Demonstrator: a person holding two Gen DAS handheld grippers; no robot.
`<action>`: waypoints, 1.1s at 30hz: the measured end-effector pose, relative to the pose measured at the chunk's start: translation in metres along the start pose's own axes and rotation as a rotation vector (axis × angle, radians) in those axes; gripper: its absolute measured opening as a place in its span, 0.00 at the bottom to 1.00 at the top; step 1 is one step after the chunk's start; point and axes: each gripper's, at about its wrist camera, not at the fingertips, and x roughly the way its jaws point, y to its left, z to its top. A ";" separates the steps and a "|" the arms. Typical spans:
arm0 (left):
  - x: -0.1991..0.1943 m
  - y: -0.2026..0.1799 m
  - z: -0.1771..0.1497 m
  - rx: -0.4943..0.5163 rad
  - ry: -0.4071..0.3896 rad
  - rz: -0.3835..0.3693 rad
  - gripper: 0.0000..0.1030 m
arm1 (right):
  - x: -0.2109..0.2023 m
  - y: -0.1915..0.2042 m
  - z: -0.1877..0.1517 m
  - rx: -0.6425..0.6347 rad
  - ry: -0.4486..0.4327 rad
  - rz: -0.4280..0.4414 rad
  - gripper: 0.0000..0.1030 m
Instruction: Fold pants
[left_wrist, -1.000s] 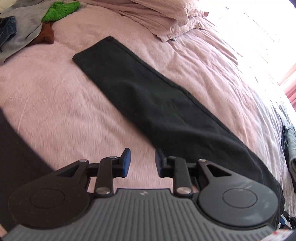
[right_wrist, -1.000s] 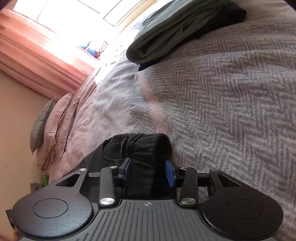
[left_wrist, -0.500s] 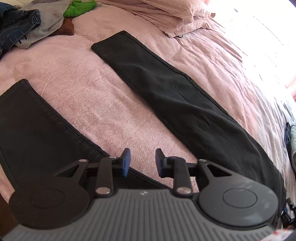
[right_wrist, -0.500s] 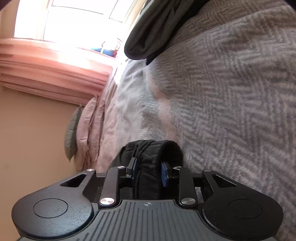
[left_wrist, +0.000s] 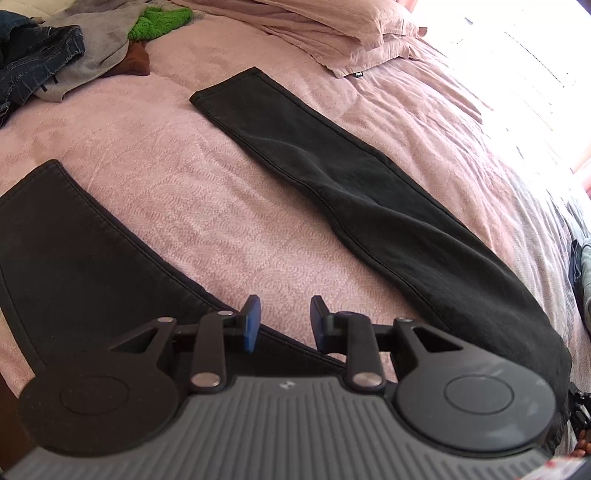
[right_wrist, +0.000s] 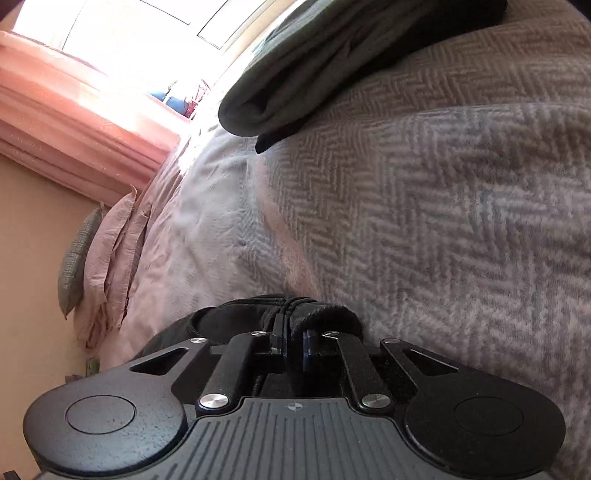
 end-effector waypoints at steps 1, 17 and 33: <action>-0.002 0.001 -0.002 0.000 0.000 -0.004 0.23 | -0.008 0.003 -0.001 0.012 0.011 0.007 0.16; -0.012 0.015 -0.024 -0.047 0.039 -0.039 0.23 | -0.092 -0.012 -0.099 0.001 0.302 0.179 0.38; -0.018 0.025 -0.037 -0.038 0.050 -0.042 0.23 | -0.106 0.008 -0.103 -0.113 0.145 -0.230 0.00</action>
